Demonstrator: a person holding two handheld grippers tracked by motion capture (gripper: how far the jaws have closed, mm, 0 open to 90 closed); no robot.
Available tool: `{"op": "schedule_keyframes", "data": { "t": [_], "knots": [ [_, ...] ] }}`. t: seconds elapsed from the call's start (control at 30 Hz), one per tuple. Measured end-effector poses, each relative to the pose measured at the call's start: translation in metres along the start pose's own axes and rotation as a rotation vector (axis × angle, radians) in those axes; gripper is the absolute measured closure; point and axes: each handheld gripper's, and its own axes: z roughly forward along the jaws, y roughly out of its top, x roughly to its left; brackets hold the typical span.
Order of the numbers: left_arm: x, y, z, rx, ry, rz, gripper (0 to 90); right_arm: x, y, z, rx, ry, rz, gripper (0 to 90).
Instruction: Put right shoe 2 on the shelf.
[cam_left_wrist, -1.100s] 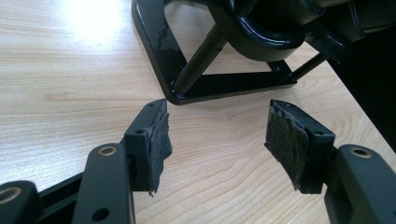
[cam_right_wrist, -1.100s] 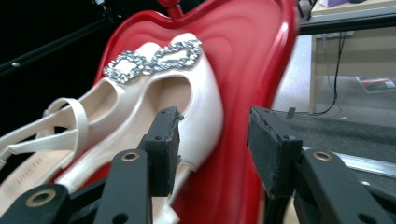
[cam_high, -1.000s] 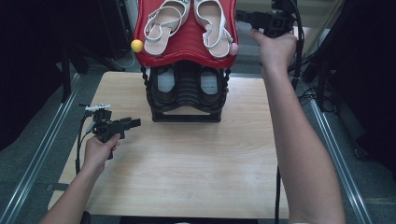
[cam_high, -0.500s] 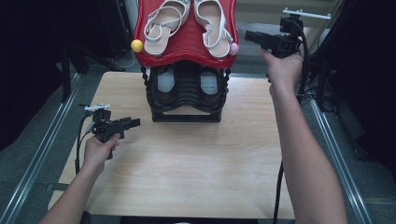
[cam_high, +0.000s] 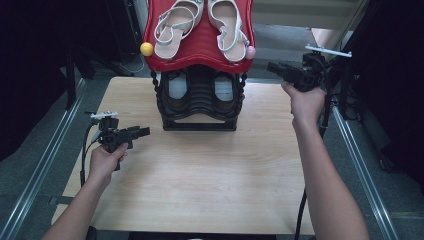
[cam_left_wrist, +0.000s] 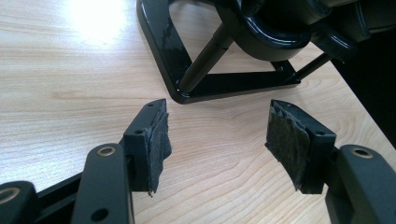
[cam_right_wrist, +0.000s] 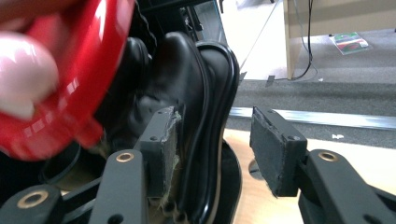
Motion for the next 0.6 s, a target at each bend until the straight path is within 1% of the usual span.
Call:
{"op": "schedule_keyframes", "data": {
  "t": [0.07, 0.13, 0.17, 0.23, 0.27, 0.37, 0.4, 0.5, 0.6],
  "knots": [
    [0.0, 0.0, 0.0, 0.005, 0.0, 0.004, 39.3, -0.002, -0.009, -0.001, 0.006, 0.003, 0.005, 52.2],
    [0.0, 0.0, 0.0, 0.006, -0.003, 0.004, 39.3, -0.003, -0.018, -0.001, 0.02, -0.008, -0.01, 52.2],
    [0.0, 0.0, 0.0, 0.008, -0.004, 0.003, 39.3, -0.004, -0.022, -0.001, 0.027, -0.008, -0.009, 52.2],
    [0.0, 0.0, 0.001, 0.01, -0.005, 0.002, 39.3, -0.005, -0.03, 0.0, 0.035, 0.0, 0.0, 52.3],
    [-0.001, 0.0, 0.001, 0.009, -0.005, -0.005, 39.4, -0.005, -0.034, 0.0, 0.036, 0.001, -0.003, 52.3],
    [-0.001, 0.0, 0.001, 0.01, -0.004, -0.002, 39.4, -0.006, -0.044, 0.0, 0.046, 0.009, 0.012, 52.3],
    [0.0, 0.0, 0.001, 0.011, -0.004, 0.004, 39.4, -0.006, -0.048, 0.0, 0.044, 0.011, 0.01, 52.3],
    [0.0, 0.0, 0.001, 0.012, -0.002, 0.006, 39.4, -0.007, -0.059, 0.001, 0.053, 0.0, 0.007, 52.3],
    [0.0, -0.001, 0.0, 0.012, -0.003, 0.004, 39.4, -0.009, -0.07, 0.0, 0.055, 0.003, 0.012, 52.5]
  ]
}}
